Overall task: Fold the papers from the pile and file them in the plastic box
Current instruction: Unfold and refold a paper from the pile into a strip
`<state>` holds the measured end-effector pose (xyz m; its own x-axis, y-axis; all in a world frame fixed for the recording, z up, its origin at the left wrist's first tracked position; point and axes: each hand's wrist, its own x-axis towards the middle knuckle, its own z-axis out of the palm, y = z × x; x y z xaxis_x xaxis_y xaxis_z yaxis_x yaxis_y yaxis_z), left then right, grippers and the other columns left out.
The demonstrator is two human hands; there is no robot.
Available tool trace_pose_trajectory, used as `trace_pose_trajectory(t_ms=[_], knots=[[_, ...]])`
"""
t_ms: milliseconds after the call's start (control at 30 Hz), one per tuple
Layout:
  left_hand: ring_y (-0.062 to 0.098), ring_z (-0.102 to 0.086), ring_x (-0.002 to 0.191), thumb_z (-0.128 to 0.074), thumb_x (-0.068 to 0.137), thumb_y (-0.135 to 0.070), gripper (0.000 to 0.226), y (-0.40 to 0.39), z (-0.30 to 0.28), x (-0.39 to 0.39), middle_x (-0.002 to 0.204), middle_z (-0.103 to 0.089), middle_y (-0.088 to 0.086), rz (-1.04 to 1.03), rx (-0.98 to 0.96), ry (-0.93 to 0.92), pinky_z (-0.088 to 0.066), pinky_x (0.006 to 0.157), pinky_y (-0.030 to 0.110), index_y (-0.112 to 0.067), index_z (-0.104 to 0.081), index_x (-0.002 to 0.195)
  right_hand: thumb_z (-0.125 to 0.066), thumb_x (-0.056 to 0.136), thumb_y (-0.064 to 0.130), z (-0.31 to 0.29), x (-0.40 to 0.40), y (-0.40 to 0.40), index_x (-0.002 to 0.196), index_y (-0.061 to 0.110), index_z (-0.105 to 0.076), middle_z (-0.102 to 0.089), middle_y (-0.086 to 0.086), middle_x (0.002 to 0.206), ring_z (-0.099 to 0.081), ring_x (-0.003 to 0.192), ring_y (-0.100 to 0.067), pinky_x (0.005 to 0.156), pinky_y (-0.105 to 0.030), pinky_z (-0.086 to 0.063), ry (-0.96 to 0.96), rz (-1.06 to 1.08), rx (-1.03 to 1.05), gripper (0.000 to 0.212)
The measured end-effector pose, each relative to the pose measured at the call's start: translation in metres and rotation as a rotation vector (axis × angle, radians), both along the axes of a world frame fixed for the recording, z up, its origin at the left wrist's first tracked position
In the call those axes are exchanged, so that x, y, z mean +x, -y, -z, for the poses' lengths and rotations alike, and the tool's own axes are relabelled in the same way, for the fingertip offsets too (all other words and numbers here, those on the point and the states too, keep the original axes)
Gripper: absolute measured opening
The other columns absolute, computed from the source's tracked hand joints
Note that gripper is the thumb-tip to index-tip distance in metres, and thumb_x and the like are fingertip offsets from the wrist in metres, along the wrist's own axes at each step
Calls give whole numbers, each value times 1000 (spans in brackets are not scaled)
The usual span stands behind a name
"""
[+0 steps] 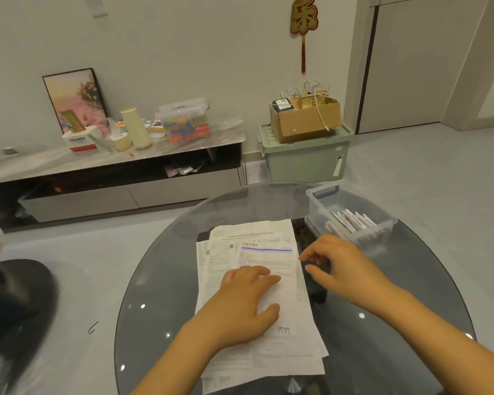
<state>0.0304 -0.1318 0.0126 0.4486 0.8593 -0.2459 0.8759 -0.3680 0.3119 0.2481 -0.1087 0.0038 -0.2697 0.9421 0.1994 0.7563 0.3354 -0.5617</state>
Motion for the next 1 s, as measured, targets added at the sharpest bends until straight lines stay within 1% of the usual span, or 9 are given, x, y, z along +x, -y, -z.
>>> trace_pose_trajectory(t_ms=[133, 234, 300, 400, 601, 701, 834, 934, 1001], knots=[[11, 9, 145, -53, 86, -53, 79, 3, 14, -19, 157, 9, -17, 13, -137, -127, -8, 117, 35, -40, -5, 149, -64, 85, 27, 13, -9, 0, 104, 31, -64, -50, 20, 92, -51, 84, 1, 75, -16, -45, 59, -97, -63, 19], [10, 13, 144, -57, 84, -55, 88, 2, 16, -22, 155, 16, -17, 32, -178, -163, -6, 117, 36, -42, 1, 148, -63, 85, 35, 17, -14, 0, 110, 35, -61, -48, 27, 102, -46, 90, 6, 82, -11, -42, 138, -176, -118, 25], [11, 8, 144, -58, 84, -55, 86, 0, 16, -21, 156, 13, -19, 11, -161, -141, -9, 117, 37, -43, -2, 148, -62, 84, 40, 19, -16, 1, 113, 36, -59, -50, 26, 113, -42, 101, 7, 89, -11, -38, 184, -233, -144, 30], [10, 5, 144, -56, 86, -54, 82, -2, 16, -19, 156, 8, -18, 22, -112, -138, -8, 117, 35, -41, -6, 149, -63, 81, 48, 21, -21, 1, 118, 37, -57, -50, 23, 123, -37, 116, 4, 99, -18, -35, 244, -308, -173, 39], [7, -3, 144, -52, 86, -58, 70, -6, 15, -24, 157, -4, -17, 12, -130, -83, -12, 117, 32, -42, -20, 146, -64, 72, 64, 21, -23, 4, 122, 42, -53, -38, 24, 134, -25, 125, 3, 105, -17, -27, 301, -393, -184, 55], [3, -15, 142, -50, 88, -58, 59, -8, 13, -27, 154, -18, -18, -7, -112, -22, -17, 114, 26, -40, -33, 142, -62, 77, 58, 21, -22, 5, 119, 43, -55, -39, 23, 136, -28, 126, 3, 106, -19, -28, 311, -402, -175, 46], [-3, -38, 126, -51, 88, -55, 46, -10, 9, -31, 139, -42, -23, -48, -110, 104, -33, 105, 19, -39, -48, 131, -57, 86, 32, 21, -21, 3, 107, 34, -68, -59, 19, 120, -48, 115, -1, 97, -24, -41, 211, -337, -162, 23], [-9, -44, 115, -61, 84, -52, 31, -11, 3, -36, 125, -49, -30, -87, -136, 196, -38, 100, 18, -43, -58, 113, -54, 88, 31, 22, -17, 0, 105, 29, -68, -66, 15, 106, -60, 96, -8, 86, -28, -49, 126, -283, -239, 22], [-10, -50, 109, -65, 81, -50, 22, -12, -1, -40, 117, -55, -31, -120, -159, 261, -42, 96, 18, -44, -62, 102, -52, 89, 31, 21, -15, -2, 94, 30, -64, -66, 10, 88, -60, 76, -10, 74, -29, -51, 11, -243, -276, 13]])
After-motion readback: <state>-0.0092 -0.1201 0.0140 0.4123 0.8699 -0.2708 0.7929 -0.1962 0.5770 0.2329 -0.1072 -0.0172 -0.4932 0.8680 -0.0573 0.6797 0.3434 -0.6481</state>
